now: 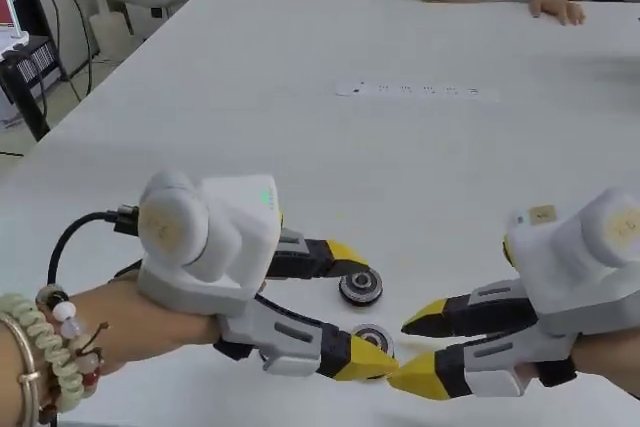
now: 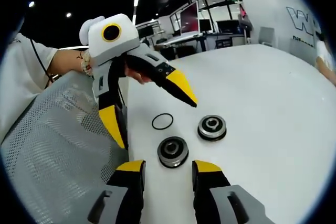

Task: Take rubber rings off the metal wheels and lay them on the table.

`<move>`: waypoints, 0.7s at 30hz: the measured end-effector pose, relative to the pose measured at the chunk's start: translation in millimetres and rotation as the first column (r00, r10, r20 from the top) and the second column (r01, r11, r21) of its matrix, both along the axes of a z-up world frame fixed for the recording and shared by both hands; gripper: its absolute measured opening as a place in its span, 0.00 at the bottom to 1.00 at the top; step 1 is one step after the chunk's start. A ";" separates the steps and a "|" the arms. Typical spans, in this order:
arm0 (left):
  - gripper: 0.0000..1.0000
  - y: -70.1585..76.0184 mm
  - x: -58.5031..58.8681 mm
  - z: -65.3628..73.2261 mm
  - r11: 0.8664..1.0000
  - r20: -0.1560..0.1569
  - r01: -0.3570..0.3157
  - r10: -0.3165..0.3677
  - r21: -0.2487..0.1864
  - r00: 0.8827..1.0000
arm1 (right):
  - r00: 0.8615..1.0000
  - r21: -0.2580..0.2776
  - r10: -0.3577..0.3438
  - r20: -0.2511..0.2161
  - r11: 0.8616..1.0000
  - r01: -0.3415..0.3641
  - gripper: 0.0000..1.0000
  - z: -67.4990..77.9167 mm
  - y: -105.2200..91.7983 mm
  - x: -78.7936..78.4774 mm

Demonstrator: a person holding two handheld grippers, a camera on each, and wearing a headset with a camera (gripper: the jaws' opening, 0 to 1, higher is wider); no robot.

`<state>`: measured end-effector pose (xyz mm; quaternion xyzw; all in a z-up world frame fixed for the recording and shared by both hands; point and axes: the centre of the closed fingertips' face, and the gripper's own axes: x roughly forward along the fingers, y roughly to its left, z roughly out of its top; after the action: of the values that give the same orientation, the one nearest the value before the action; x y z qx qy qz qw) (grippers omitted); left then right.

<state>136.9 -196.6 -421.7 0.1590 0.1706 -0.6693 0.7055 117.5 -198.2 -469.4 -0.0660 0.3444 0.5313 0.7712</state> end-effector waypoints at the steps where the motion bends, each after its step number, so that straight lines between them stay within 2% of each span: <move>1: 0.44 0.9 0.0 -4.5 1.000 0.000 0.001 -0.001 0.014 1.000 | 1.000 -0.007 0.000 0.003 1.000 0.000 0.33 -1.5 0.1 0.3; 5: 0.35 2.7 4.2 -15.1 0.999 0.006 -0.008 0.008 0.054 1.000 | 1.000 -0.025 -0.007 0.017 1.000 0.008 0.32 -5.3 0.2 3.1; 9: 0.30 1.4 5.8 -19.7 0.998 -0.001 -0.017 0.017 0.054 1.000 | 1.000 -0.035 -0.014 0.021 0.999 0.015 0.29 -8.1 0.2 5.1; 12: 0.25 1.2 5.2 -27.8 0.997 -0.006 -0.011 0.011 0.080 1.000 | 1.000 -0.041 -0.005 0.022 0.999 0.006 0.27 -9.5 0.1 4.4; 16: 0.23 -1.2 6.9 -27.6 0.997 -0.008 -0.021 0.021 0.072 1.000 | 1.000 -0.045 -0.007 0.024 0.999 0.008 0.24 -9.9 -0.6 5.4; 21: 0.19 -1.0 1.9 -34.4 0.995 0.007 -0.001 0.000 0.095 1.000 | 0.999 -0.054 0.002 0.036 0.999 0.000 0.23 -10.9 0.5 5.4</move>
<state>138.9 -197.7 -456.1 0.1946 0.1999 -0.6596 0.6979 123.0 -197.7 -480.3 -0.0966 0.3448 0.5208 0.7749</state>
